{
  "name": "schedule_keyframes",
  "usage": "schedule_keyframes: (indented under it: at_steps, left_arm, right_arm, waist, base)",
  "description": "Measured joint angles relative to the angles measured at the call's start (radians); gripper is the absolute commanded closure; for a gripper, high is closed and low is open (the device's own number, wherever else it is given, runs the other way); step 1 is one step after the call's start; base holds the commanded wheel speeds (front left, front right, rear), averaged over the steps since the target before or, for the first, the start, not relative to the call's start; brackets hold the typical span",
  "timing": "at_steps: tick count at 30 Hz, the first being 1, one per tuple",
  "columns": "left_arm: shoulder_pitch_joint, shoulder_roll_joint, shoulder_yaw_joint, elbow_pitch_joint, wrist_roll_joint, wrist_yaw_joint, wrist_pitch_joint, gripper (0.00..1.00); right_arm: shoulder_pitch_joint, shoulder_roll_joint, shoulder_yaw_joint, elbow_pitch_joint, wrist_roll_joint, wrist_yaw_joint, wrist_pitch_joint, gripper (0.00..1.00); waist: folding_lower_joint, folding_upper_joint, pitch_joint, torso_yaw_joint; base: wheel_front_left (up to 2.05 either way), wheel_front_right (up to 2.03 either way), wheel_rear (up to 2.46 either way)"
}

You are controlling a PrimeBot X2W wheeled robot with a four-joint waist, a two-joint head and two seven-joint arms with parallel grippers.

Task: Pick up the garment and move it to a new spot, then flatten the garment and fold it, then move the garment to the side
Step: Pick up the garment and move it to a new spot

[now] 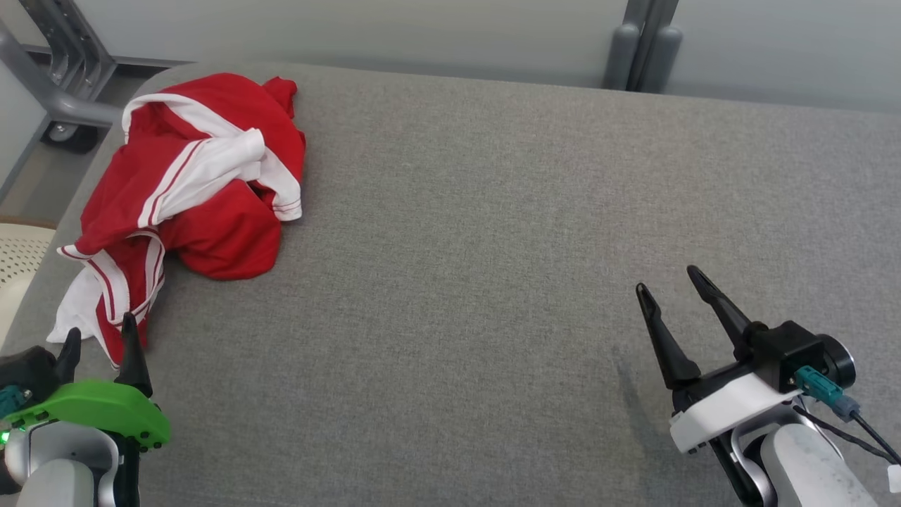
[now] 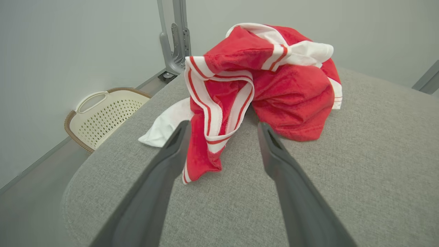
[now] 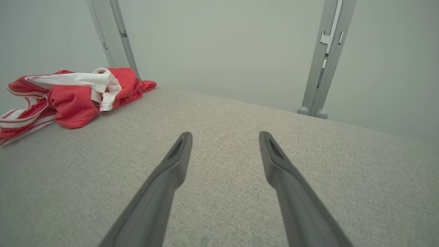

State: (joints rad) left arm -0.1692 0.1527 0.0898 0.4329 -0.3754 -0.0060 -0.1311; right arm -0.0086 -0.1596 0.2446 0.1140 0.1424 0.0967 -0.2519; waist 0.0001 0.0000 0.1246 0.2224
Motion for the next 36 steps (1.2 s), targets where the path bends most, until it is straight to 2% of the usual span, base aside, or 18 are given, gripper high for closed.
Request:
schedule_keyframes:
  at_steps: [10,18,36]
  left_arm:
    - [-0.069,0.003,0.001,0.119,-0.032,0.002,0.069,0.00]
    - [-0.107,0.034,0.014,0.182,-0.034,0.020,0.096,0.00]
    - [-0.202,0.061,0.023,0.301,-0.035,0.032,0.136,0.00]
  right_arm:
    - [-0.062,-0.002,-0.021,0.001,-0.003,0.007,0.000,0.00]
    - [-0.064,0.001,-0.028,0.002,-0.002,0.007,0.000,0.00]
    - [-0.087,0.003,-0.030,0.013,0.008,0.012,0.000,0.00]
  waist:
    - [0.0000,0.0000,0.073,-0.047]
    - [-0.0001,0.0000,0.086,-0.059]
    - [-0.0001,0.0000,0.111,-0.085]
  base:
    - [0.00,0.00,0.00]
    - [0.00,0.00,0.00]
    - [0.00,0.00,0.00]
